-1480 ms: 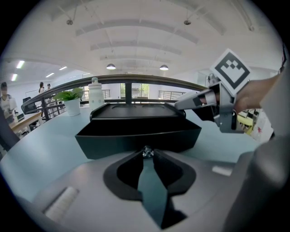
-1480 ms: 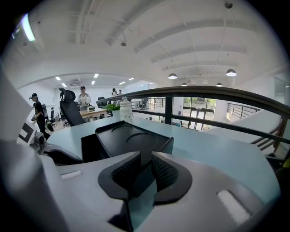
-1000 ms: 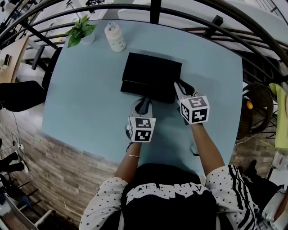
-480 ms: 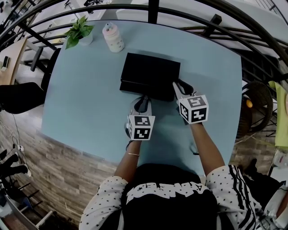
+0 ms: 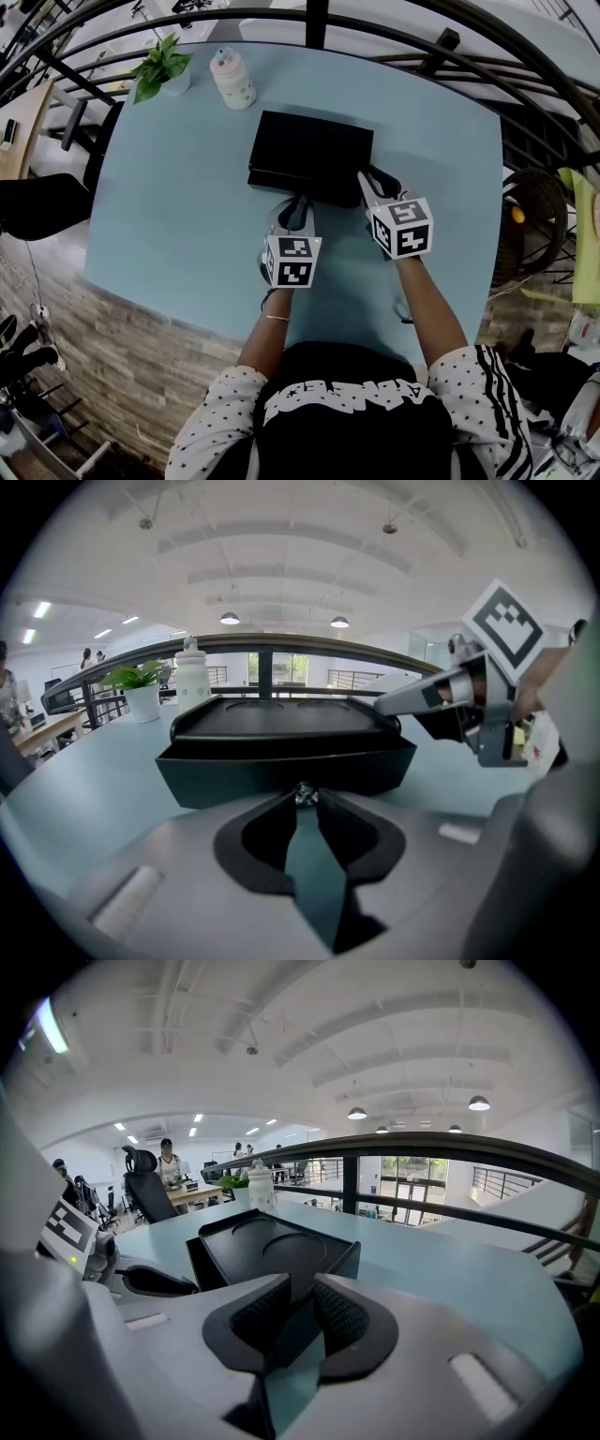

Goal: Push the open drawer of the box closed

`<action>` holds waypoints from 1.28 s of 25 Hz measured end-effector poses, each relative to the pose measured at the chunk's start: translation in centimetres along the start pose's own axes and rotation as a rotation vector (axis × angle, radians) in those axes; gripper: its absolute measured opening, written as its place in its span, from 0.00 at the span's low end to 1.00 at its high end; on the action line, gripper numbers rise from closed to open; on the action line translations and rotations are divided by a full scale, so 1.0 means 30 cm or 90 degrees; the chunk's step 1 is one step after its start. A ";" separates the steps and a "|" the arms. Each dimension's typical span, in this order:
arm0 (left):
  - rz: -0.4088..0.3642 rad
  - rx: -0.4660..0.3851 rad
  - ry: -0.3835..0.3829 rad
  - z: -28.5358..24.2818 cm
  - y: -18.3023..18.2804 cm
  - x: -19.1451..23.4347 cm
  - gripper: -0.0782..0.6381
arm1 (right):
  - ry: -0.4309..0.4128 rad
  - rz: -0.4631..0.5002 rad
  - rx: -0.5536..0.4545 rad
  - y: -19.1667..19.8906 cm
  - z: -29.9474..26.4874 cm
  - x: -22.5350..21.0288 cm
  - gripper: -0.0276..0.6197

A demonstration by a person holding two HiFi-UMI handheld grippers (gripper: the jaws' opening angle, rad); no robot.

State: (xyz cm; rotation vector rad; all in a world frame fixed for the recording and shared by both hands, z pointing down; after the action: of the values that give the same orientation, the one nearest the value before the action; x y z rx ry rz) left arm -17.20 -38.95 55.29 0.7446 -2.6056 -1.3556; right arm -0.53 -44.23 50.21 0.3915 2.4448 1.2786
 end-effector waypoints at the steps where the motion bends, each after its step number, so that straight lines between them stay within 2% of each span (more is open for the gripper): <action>1: 0.000 0.000 0.000 -0.003 -0.002 0.002 0.11 | 0.001 0.002 0.001 0.000 -0.001 0.000 0.14; 32: -0.010 -0.006 0.002 -0.058 -0.025 0.026 0.11 | 0.003 0.005 0.001 0.005 -0.014 0.004 0.14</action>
State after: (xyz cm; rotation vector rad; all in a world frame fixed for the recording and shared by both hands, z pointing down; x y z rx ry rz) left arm -17.05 -40.94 55.64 0.7660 -2.5955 -1.3684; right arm -0.81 -44.40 50.52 0.3999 2.4515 1.2821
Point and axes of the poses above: the fingertips, and each gripper's own axes: z backward along the fingers, x to its left, y out of its underside, the point moved 6 cm from there along z, backward along the fingers, and after that the axes turned 10 degrees about -z, right-handed, at the moved point
